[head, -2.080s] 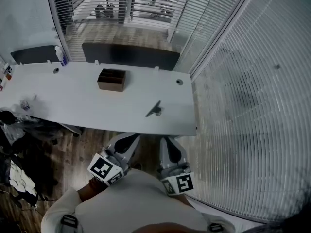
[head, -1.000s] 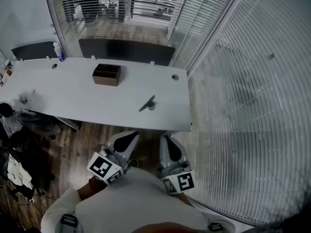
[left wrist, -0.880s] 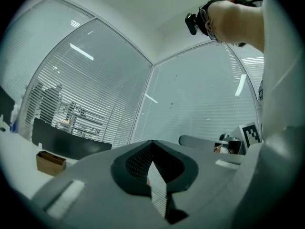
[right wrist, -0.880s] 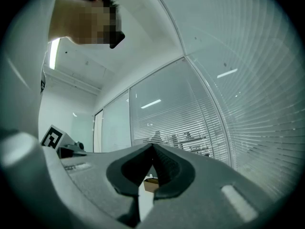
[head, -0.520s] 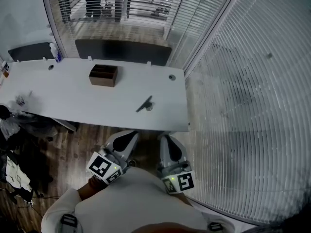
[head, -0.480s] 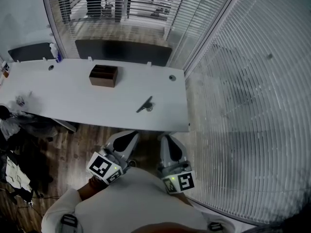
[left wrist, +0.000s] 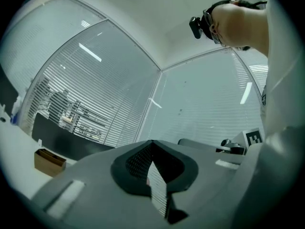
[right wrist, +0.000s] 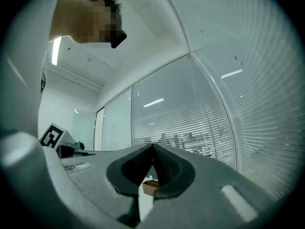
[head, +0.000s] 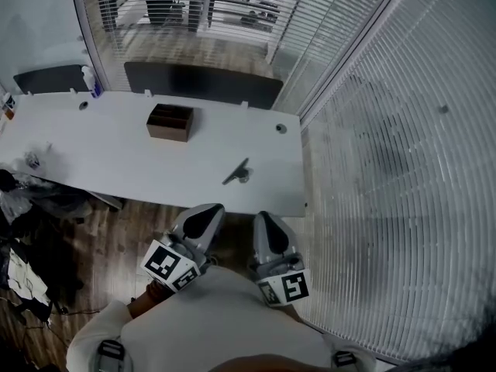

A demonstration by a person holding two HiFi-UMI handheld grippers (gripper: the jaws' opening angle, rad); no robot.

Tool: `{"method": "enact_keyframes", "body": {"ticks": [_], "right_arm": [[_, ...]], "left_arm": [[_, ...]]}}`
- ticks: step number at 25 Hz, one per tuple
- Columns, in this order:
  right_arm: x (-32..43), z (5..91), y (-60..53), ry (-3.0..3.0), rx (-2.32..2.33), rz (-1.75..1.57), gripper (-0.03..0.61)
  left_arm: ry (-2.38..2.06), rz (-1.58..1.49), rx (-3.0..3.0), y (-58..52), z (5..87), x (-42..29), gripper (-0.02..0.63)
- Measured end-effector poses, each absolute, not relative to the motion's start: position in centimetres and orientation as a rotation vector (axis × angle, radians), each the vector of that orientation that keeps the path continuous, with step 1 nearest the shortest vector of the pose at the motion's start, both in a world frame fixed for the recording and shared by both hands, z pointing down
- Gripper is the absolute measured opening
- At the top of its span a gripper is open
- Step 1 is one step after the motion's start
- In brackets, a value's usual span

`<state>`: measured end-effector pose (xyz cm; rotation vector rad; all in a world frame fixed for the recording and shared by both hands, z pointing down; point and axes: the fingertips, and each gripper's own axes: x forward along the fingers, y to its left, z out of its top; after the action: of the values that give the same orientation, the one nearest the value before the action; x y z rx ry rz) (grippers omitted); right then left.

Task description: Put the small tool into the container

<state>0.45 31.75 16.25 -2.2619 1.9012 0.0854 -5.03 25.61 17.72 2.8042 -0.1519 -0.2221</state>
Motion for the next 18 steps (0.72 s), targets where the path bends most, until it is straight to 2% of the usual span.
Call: {"method": "enact_keyframes", "body": {"ticks": [18], "right_arm": [[4.4, 16.8, 20.2, 1.909, -2.295, 0.037, 0.000]], "left_arm": [[-0.128, -0.180, 2.799, 14.0, 18.4, -0.9, 0.003]]}}
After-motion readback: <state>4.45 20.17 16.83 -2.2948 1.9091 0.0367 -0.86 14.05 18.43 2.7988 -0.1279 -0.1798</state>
